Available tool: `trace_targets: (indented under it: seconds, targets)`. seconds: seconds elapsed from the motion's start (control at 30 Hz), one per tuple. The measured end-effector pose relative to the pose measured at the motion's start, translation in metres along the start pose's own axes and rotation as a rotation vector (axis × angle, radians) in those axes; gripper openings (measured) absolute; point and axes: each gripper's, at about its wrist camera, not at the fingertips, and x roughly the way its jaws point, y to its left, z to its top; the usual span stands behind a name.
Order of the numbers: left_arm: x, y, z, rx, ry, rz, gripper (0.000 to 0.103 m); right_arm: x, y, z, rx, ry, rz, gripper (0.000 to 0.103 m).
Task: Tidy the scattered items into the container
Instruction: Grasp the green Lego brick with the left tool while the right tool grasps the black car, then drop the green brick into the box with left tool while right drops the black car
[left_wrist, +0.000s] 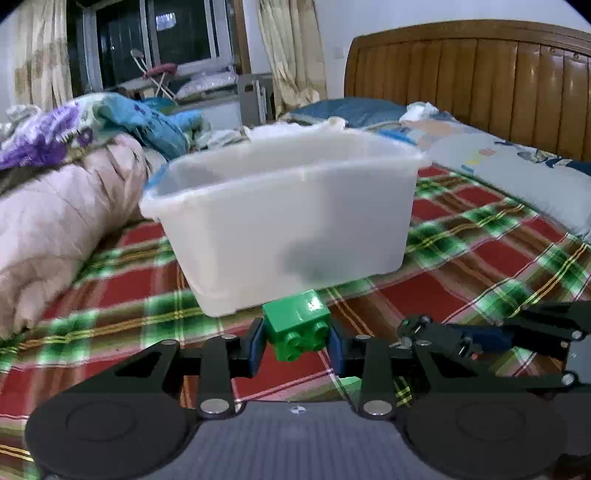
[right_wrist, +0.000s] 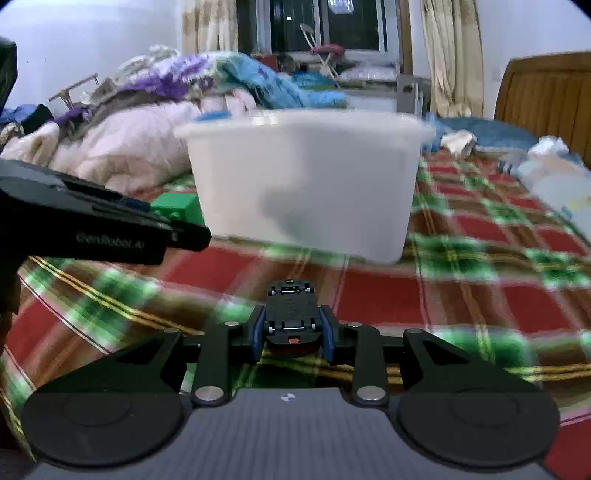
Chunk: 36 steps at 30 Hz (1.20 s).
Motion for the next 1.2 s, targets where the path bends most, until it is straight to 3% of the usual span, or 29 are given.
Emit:
trace_targets:
  seconds: [0.3, 0.53, 0.73, 1.03, 1.1, 1.17, 1.2]
  targets:
    - [-0.039, 0.018, 0.052, 0.007, -0.142, 0.045, 0.038, -0.037, 0.005, 0.068, -0.065, -0.165, -0.015, 0.033]
    - [-0.029, 0.031, 0.106, 0.02, -0.21, 0.092, 0.039, -0.029, -0.013, 0.128, -0.087, -0.248, -0.029, 0.033]
    - [0.02, 0.035, 0.138, 0.021, -0.183, 0.101, 0.039, 0.009, -0.037, 0.156, -0.093, -0.23, -0.032, 0.033]
    - [0.106, 0.039, 0.136, 0.032, -0.051, 0.132, 0.039, 0.074, -0.06, 0.158, -0.065, -0.133, -0.059, 0.034]
    - [0.114, 0.04, 0.135, 0.037, -0.032, 0.135, 0.047, 0.082, -0.061, 0.154, -0.058, -0.106, -0.084, 0.039]
    - [0.114, 0.04, 0.133, 0.038, -0.037, 0.144, 0.078, 0.086, -0.061, 0.153, -0.056, -0.097, -0.114, 0.066]
    - [0.113, 0.039, 0.133, 0.042, -0.045, 0.153, 0.083, 0.087, -0.06, 0.152, -0.059, -0.103, -0.126, 0.071]
